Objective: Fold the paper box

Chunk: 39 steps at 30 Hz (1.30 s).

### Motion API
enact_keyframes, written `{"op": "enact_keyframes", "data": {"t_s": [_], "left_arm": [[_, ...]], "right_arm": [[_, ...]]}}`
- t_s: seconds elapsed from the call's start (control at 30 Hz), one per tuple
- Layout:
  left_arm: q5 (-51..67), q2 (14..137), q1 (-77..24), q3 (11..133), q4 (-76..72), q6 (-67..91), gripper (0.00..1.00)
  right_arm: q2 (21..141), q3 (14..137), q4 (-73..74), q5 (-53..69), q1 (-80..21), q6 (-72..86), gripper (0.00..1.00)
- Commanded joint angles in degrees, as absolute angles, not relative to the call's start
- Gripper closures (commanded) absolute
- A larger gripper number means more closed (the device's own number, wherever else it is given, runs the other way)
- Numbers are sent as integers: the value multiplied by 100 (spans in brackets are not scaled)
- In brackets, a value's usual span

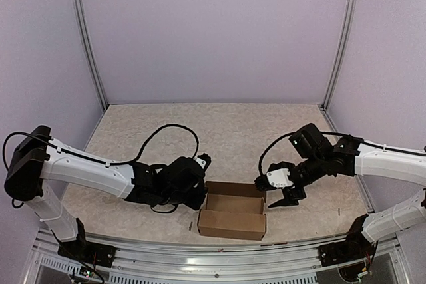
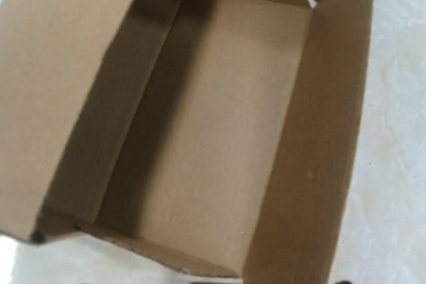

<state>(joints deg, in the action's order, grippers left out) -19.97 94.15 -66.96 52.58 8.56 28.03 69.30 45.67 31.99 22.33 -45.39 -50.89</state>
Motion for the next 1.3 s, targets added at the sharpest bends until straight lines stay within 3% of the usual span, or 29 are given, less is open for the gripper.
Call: {"op": "enact_keyframes", "data": {"t_s": [0.0,0.23,0.33,0.53,0.77,1.03,1.27], "left_arm": [[-2350,9210,-6776,5390,821,2629,100],[-2523,9097,-6768,5684,883,2207,100],[-2471,9134,-6768,5654,861,2214,100],[-2502,9280,-6772,5636,861,2222,100],[-2695,8963,-6820,5289,544,2228,100],[-2982,8967,-6629,4986,-673,1221,100],[-2429,9161,-6025,4504,-2368,312,100]], "right_arm": [[6769,4570,3459,2312,-4591,-4953,23],[6788,5006,3837,2607,-4582,-4892,20],[6832,5395,3947,3019,-4617,-4685,1],[7122,5878,3439,2209,-4717,-4107,0],[7237,6549,3587,2857,-4301,-3687,0],[7404,6740,3370,2881,-3108,-3509,0],[7638,6767,3073,2933,-2702,-3237,0]]}}
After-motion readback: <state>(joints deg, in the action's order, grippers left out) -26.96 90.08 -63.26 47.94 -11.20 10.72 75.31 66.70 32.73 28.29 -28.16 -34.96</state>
